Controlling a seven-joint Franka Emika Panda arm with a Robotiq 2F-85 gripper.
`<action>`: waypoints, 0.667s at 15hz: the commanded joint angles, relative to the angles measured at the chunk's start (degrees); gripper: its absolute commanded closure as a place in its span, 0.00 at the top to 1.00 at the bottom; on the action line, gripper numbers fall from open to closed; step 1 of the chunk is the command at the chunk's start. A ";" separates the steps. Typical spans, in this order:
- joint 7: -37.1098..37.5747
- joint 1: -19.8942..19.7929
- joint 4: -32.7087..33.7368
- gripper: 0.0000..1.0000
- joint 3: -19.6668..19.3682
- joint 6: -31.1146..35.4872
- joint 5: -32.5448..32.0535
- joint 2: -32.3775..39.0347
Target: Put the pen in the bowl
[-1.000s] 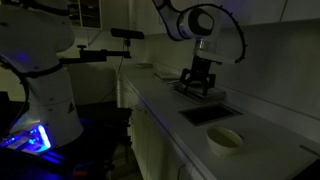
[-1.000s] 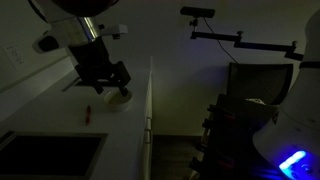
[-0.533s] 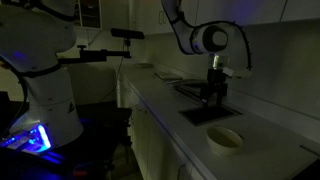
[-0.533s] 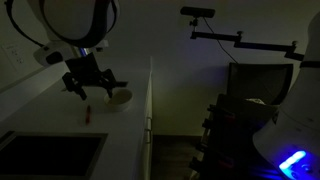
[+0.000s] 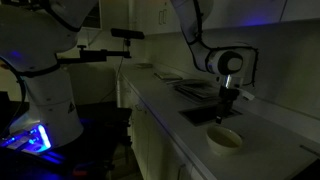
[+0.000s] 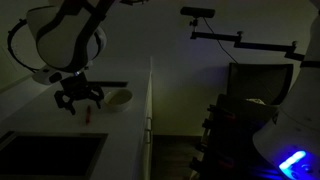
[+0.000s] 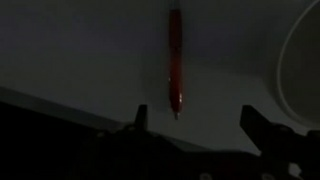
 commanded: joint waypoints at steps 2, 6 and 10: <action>-0.25 1.69 9.81 1.00 0.10 -6.04 1.68 6.59; 0.41 1.67 13.97 0.89 0.17 -8.51 3.16 9.72; 0.40 1.38 16.35 0.63 0.12 -9.43 4.25 11.62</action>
